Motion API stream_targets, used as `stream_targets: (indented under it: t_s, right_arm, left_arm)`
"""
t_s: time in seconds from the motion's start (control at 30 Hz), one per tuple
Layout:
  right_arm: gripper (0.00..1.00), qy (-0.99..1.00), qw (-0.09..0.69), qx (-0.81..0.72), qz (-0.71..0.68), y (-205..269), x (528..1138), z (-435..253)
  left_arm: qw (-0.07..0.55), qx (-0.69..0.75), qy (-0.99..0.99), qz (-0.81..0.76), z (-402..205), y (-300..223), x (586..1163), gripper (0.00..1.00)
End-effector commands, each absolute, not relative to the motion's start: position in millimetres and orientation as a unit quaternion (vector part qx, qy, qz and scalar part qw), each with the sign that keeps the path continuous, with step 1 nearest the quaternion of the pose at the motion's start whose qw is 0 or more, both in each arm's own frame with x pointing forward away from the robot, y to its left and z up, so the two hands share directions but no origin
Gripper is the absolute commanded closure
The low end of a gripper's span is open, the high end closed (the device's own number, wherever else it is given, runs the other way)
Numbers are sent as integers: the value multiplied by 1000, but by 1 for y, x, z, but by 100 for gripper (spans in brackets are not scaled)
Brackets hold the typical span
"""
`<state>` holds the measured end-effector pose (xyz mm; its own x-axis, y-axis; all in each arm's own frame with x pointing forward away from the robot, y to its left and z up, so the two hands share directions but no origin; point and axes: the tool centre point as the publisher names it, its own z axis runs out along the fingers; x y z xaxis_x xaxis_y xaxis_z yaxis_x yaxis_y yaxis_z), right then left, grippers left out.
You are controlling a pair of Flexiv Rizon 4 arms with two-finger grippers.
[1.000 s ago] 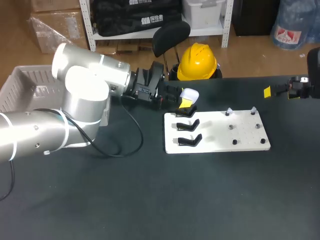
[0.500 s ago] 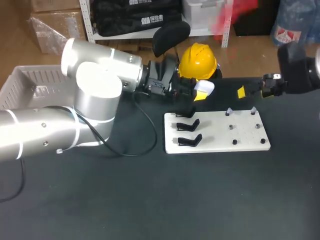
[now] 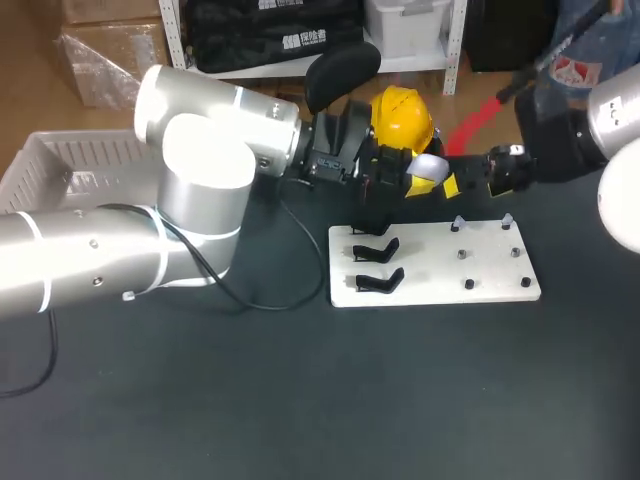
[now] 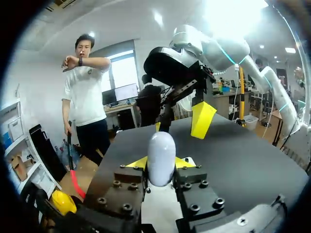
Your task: Pick up each earbud case from the left stands, insert the matching earbuds, close the lid, and place the case in the box.
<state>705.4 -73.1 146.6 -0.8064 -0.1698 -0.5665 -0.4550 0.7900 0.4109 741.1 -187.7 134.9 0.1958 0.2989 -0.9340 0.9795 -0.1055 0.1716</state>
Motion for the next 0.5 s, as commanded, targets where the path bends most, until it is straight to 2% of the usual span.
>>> stream_targets:
  t_s: [0.03,0.5]
  right_arm:
    - [0,904,252,-180,296,-71,713,145]
    - [0,901,261,-177,297,-68,725,146]
  left_arm:
    - [444,635,500,-387,132,-190,738,100]
    - [445,640,487,-393,136,-195,727,100]
